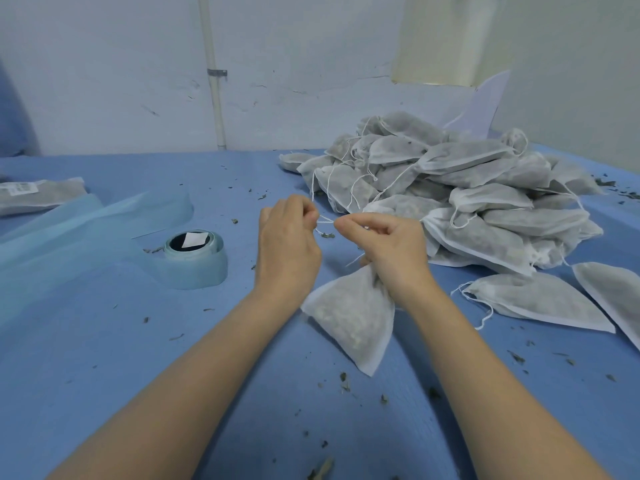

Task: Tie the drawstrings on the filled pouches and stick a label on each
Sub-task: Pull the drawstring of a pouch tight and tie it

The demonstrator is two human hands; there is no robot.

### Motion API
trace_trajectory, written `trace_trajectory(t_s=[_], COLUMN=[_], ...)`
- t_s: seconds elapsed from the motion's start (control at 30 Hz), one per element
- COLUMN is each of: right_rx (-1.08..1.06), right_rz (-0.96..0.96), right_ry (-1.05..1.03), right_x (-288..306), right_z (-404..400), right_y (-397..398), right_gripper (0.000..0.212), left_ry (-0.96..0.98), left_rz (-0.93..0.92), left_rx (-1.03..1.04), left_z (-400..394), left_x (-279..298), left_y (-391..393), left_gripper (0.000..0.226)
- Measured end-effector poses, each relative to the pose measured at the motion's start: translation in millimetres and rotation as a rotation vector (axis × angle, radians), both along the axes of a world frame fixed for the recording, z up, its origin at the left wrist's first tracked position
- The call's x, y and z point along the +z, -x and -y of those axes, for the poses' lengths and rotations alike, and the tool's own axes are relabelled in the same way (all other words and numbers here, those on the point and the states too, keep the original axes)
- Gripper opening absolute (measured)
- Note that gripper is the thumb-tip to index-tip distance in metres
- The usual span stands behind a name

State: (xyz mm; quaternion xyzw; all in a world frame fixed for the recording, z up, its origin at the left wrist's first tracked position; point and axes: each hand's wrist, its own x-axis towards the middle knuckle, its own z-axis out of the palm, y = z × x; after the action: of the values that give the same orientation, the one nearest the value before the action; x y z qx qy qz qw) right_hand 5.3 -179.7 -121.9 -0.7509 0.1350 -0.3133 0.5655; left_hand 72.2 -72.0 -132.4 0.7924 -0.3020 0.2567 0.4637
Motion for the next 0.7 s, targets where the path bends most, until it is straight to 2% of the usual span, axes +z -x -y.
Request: trace_trajectory(t_s=[0.07, 0.13, 0.2, 0.27, 0.33, 0.4, 0.43, 0.53, 0.6, 0.7], right_rx=[-0.061, -0.167, -0.285, -0.382, -0.458, -0.502, -0.498, -0.385, -0.223, 0.024], right_rz=[0.034, 0.087, 0.173, 0.233, 0.263, 0.303, 0.309, 0.269, 0.223, 0.134], right_ry=[-0.085, -0.253, -0.397, -0.45, -0.465, -0.52, -0.547, -0.611, -0.614, -0.418], right_x=[0.7, 1.3, 1.2, -0.5, -4.0, -4.4, -4.3, -3.4, -0.9, -0.9], right_z=[0.0, 3.1, 6.9, 8.8, 9.6, 8.8, 10.0, 14.0, 13.1, 10.2], right_y=[-0.9, -3.0, -6.0, -8.5, -11.1, -11.3, -11.4, -8.9, -6.9, -4.0], right_gripper=[0.02, 0.018, 0.019, 0.028, 0.028, 0.007, 0.007, 0.03, 0.026, 0.019], left_ry=[0.082, 0.214, 0.327, 0.419, 0.385, 0.36, 0.371, 0.491, 0.548, 0.597], left_rz=[-0.097, -0.274, -0.543, -0.862, -1.073, -1.158, -1.181, -1.227, -1.231, -1.27], left_rx=[-0.059, -0.075, -0.11, -0.243, -0.417, -0.557, -0.565, -0.517, -0.51, -0.503], left_z=[0.0, -1.0, -1.8, -0.5, 1.7, 5.8, 7.9, 11.2, 10.4, 6.9], left_x=[2.2, 4.8, 6.5, 7.8, 7.8, 5.9, 4.9, 0.3, 0.1, 2.5], left_y=[3.4, 5.3, 7.0, 9.8, 13.7, 18.7, 19.9, 17.7, 14.5, 10.8], left_gripper=[0.009, 0.008, 0.023, 0.042, 0.054, 0.042, 0.036, 0.019, 0.013, 0.019])
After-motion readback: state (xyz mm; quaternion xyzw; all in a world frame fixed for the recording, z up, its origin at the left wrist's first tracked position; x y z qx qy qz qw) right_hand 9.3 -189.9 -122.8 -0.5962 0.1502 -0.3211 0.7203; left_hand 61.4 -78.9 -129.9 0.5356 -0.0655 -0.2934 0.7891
